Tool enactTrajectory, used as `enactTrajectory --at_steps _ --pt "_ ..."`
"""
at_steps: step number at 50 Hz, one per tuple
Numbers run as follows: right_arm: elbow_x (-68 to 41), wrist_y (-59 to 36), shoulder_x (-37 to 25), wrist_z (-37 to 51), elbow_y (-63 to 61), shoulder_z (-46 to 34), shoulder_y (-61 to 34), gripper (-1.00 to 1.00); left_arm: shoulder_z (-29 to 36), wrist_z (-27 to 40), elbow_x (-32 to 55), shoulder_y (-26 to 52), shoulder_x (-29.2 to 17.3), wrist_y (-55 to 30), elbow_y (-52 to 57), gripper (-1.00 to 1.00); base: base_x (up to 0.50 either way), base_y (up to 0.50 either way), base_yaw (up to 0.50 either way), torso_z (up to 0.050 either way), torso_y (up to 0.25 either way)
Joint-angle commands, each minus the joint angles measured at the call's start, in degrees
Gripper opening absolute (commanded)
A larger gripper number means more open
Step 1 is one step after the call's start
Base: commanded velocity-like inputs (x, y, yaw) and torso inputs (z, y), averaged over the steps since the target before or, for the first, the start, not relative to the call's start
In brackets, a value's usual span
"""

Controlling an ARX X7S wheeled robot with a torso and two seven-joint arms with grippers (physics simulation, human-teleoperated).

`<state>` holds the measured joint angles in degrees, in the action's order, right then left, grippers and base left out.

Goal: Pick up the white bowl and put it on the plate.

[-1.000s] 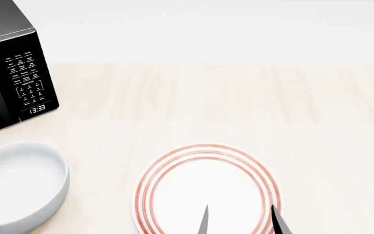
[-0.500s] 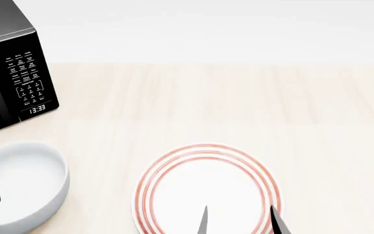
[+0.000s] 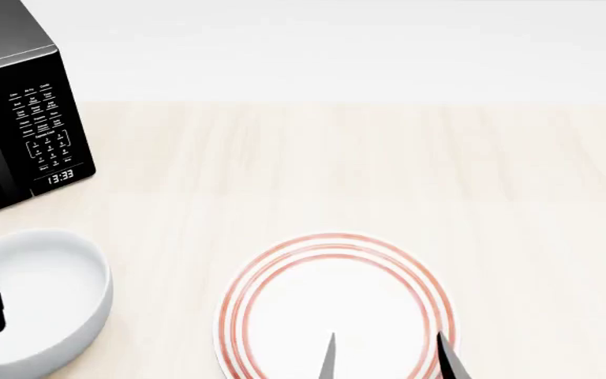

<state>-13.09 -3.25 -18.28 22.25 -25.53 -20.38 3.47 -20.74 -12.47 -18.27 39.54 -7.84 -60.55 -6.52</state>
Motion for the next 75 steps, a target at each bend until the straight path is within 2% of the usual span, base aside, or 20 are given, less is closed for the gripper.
enactTrajectory --at_steps 1,75 --pt "1.1 0.1 0.9 -1.3 0.3 1.1 -0.2 1.0 -1.5 -0.7 0.2 0.0 1.0 1.8 -2.2 1.0 0.0 0.0 0.0 0.0 0.0" --pt "0.2 0.9 -0.1 -0.6 1.2 -0.5 -0.7 1.0 -2.5 5.1 5.0 1.7 -1.3 12.5 -18.1 1.0 0.0 0.0 0.0 0.0 0.0"
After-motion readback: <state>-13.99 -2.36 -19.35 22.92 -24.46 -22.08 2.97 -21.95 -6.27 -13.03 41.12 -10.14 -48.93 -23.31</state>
